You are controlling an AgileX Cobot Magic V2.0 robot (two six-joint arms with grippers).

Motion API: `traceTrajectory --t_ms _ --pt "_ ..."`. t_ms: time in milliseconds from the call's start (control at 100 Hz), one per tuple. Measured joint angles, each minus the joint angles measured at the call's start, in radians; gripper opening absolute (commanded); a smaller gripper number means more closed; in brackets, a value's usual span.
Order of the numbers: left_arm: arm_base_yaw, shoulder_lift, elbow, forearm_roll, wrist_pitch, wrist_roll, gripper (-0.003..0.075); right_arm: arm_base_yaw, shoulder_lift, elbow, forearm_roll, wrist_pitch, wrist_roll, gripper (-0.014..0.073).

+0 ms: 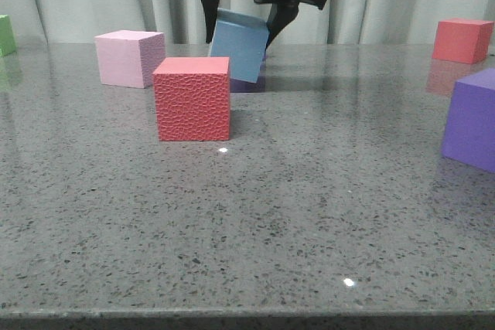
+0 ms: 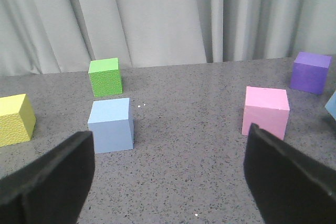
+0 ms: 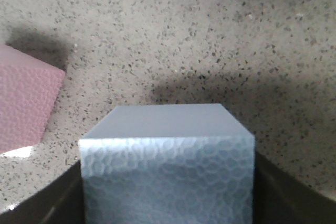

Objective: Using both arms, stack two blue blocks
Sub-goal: 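Lower the light blue cube beside the purple cube and open right gripper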

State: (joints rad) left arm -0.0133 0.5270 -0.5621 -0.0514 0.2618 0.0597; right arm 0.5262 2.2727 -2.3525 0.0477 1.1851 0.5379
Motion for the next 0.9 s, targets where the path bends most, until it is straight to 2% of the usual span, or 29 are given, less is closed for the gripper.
traceTrajectory --t_ms 510,710,900 --pt "0.0 0.0 0.0 0.0 0.0 0.0 0.0568 0.0 0.002 0.0 0.006 0.002 0.0 0.0489" --pt "0.0 0.0 0.0 0.0 0.0 0.0 0.0568 0.0 0.002 0.0 0.009 0.007 0.001 0.0609" --pt "0.0 0.0 0.0 0.0 0.0 0.0 0.0568 0.0 0.002 0.0 0.012 0.007 0.002 0.061"
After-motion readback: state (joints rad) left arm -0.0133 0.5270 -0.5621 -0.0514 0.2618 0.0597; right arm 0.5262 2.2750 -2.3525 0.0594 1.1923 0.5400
